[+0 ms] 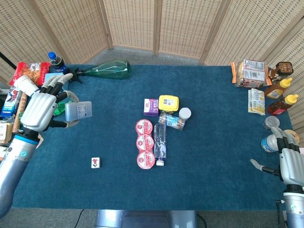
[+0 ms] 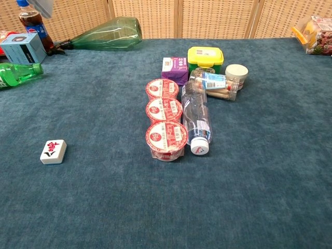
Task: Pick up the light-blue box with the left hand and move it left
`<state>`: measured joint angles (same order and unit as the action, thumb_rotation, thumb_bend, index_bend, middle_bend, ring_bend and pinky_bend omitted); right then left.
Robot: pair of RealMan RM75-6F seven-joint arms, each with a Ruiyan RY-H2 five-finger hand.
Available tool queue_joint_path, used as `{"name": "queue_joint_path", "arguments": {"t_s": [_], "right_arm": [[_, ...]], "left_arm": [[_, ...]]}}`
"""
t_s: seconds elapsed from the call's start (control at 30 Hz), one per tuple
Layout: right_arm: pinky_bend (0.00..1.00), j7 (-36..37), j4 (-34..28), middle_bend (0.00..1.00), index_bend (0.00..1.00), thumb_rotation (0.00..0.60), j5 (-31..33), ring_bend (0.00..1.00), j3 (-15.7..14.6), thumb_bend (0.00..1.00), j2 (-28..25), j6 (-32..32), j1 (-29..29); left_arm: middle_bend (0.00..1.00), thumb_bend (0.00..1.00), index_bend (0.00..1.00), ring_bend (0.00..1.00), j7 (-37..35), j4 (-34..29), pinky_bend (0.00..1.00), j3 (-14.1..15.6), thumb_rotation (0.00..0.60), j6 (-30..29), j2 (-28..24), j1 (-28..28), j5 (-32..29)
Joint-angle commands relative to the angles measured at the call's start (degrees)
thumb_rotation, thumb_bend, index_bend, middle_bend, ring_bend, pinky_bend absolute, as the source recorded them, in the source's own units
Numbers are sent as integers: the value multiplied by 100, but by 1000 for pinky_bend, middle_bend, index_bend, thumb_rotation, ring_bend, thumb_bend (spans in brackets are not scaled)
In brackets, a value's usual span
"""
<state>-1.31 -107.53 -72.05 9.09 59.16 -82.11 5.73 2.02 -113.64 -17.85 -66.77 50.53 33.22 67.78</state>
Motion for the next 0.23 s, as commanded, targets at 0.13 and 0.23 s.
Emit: {"name": "queue_joint_path", "arguments": {"t_s": [0.13,0.23], "right_arm": [[0,-39,-12,0,0,506,22,0,28,0,29,27,35],[0,-93,-23,0,0,501,44,0,38,0,39,57,61]], "left_arm": [[0,131,691,0,-179,-56,0,-58,600,0,-112,-35,39],[0,131,695,0,-234,-57,0,-62,600,17,-132,-33,78]]}}
